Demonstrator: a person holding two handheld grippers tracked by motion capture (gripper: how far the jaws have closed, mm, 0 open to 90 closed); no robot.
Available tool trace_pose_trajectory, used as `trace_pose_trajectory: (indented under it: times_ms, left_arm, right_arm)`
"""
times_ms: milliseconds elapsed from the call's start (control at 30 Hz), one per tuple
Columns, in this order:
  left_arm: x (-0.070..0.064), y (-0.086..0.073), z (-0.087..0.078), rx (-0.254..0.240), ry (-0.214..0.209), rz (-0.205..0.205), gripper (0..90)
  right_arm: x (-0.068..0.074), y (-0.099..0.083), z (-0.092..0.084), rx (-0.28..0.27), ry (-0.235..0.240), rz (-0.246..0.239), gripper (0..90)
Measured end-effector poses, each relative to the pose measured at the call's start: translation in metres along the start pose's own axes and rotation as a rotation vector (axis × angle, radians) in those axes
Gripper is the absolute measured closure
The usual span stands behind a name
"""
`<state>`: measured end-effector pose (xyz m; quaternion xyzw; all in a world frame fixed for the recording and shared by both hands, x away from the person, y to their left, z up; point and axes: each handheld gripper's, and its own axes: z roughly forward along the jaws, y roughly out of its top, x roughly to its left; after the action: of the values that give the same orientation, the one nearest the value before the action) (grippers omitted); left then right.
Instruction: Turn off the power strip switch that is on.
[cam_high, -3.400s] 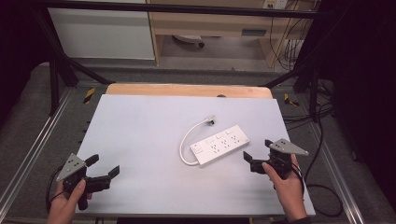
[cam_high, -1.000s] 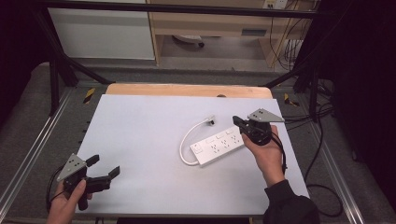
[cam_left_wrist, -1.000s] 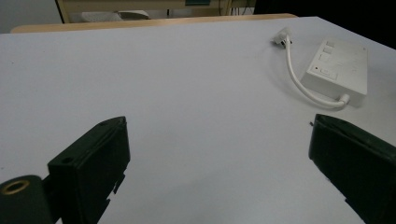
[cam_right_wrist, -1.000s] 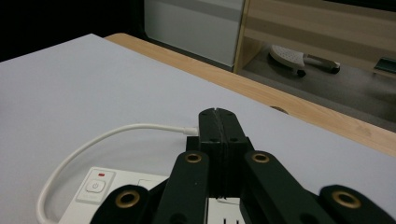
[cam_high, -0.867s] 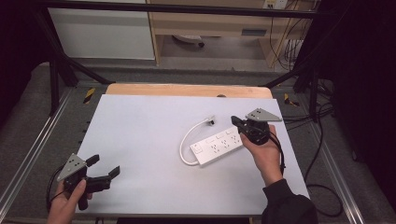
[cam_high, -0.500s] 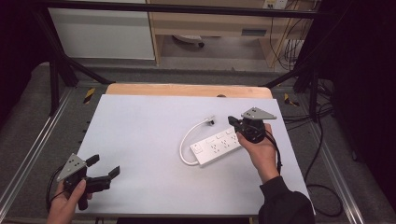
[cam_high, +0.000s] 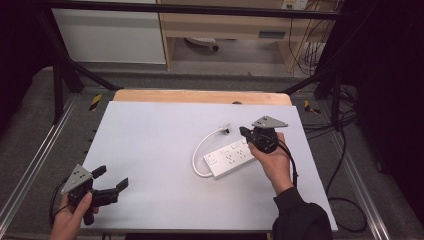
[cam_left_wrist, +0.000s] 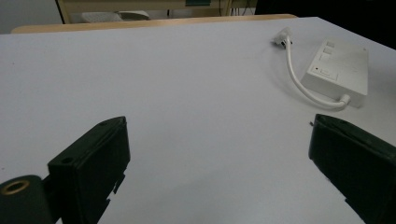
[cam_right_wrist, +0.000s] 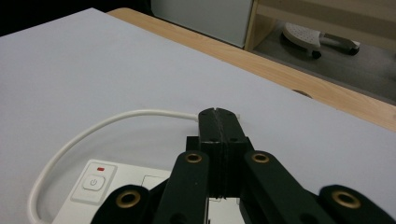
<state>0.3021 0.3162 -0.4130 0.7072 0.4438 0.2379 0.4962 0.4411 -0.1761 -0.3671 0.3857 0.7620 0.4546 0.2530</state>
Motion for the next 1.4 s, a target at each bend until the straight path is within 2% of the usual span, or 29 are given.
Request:
trace_pose_trajectory:
  times_ms: [867, 1400]
  left_arm:
    - [0.0, 0.0, -0.001, -0.004, 0.001, -0.003, 5.2]
    - [0.0, 0.0, -0.001, -0.004, 0.0, -0.002, 5.3]
  right_arm:
    - [0.013, -0.018, 0.024, 0.058, 0.034, 0.007, 90.0]
    - [0.014, -0.027, 0.032, 0.086, 0.026, 0.014, 90.0]
